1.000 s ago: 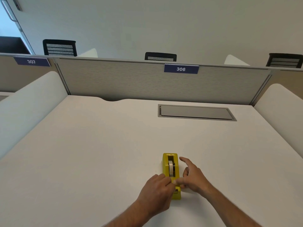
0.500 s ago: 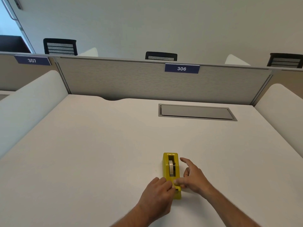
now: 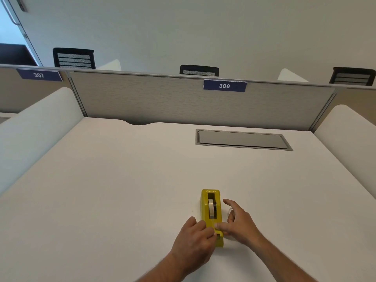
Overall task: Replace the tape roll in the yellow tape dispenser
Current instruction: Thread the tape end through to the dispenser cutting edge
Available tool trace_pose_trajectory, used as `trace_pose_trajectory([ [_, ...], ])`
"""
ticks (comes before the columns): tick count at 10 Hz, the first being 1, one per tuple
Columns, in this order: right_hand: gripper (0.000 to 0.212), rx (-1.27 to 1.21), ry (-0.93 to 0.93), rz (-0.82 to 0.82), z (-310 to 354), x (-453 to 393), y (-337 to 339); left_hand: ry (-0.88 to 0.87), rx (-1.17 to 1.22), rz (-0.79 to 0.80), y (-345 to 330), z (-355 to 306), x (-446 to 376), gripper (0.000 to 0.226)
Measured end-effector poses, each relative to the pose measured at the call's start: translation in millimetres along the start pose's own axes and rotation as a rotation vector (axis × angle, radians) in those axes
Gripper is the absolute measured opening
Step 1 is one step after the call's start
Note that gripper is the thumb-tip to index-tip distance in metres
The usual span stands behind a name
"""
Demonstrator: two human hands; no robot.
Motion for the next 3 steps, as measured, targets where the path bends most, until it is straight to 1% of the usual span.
trace_pose_trajectory([
  [1,0.085,0.026,0.042,-0.040,3.0,4.9,-0.7,0.012,0.044,0.009,2.1,0.6,-1.1,0.016],
  [2,0.069,0.022,0.109,-0.172,18.7,10.0,12.3,0.101,0.184,-0.105,11.9,7.1,-4.1,0.017],
  [3,0.054,-0.109,0.234,-0.336,38.2,10.1,31.6,0.153,0.275,-0.182,21.9,19.2,-19.6,0.024],
])
Point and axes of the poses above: each hand's wrist, its own x-axis away from the middle knuckle, its own y-axis out of the back of the hand, z = x × y, the point moved 1 cm from there along -x, towards the middle knuckle, and after that the axes turned 4 degrees about y, right-handed, at the moved point
